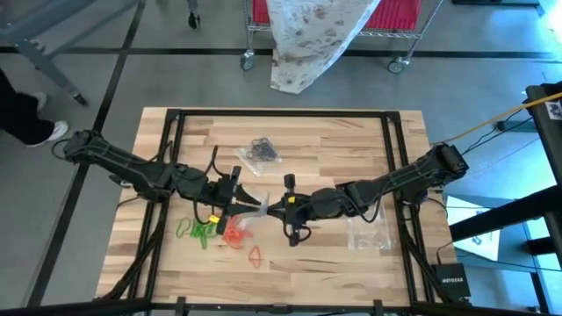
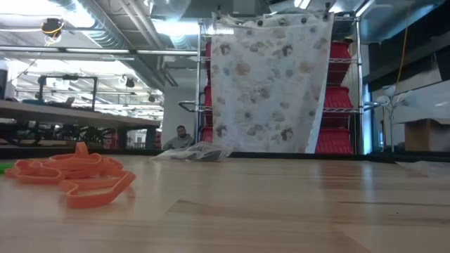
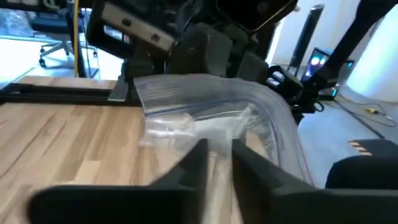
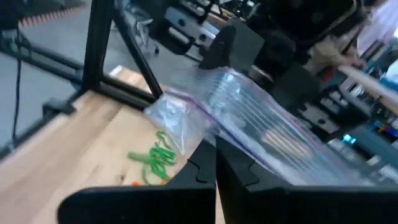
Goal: Sort rubber bands
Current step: Open the transparent zip bag
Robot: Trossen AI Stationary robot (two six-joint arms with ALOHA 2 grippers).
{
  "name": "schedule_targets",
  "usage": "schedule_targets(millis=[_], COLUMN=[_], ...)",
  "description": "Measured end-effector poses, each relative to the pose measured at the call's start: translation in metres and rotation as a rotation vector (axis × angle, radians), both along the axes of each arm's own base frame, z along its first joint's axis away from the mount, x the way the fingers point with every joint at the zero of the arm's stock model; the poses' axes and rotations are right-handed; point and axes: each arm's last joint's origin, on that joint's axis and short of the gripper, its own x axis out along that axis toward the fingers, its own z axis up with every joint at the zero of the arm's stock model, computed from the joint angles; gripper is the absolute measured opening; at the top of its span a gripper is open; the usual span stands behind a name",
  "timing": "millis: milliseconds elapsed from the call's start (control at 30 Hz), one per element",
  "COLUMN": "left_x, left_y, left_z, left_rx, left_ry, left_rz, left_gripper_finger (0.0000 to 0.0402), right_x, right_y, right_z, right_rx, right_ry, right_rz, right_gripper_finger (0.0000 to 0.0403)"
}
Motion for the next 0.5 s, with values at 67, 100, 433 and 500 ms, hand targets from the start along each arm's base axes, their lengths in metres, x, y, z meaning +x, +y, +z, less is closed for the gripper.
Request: schedule_targets(millis=[67, 100, 433, 500], left_x=[0.002, 0.003, 0.008, 0.009], left_y=[0.001, 0.001, 0.009, 0.012], left_z=[0.001, 0.002, -0.001, -0.003], left_rx=[0.003, 0.007, 0.068, 0.074], left_ry=[-0.022, -0.031, -0.03, -0.018], left_rz=[0.003, 0.006, 0.175, 0.189], left_gripper_finger=[0.0016, 0.001, 0.0, 0.0], right_x=[0.0, 0.0, 0.017, 0.018], right_y=[0.0, 0.0, 0.0, 0.003], right_z=[0.001, 0.002, -0.006, -0.01], right_rx=[0.062, 0.084, 0.24, 0.262], right_ry=[-0.008, -0.012, -0.071, -0.053], right_rz=[-0.004, 0.002, 0.144, 0.165], right_gripper_finger=[0.0, 0.0, 0.0, 0.0])
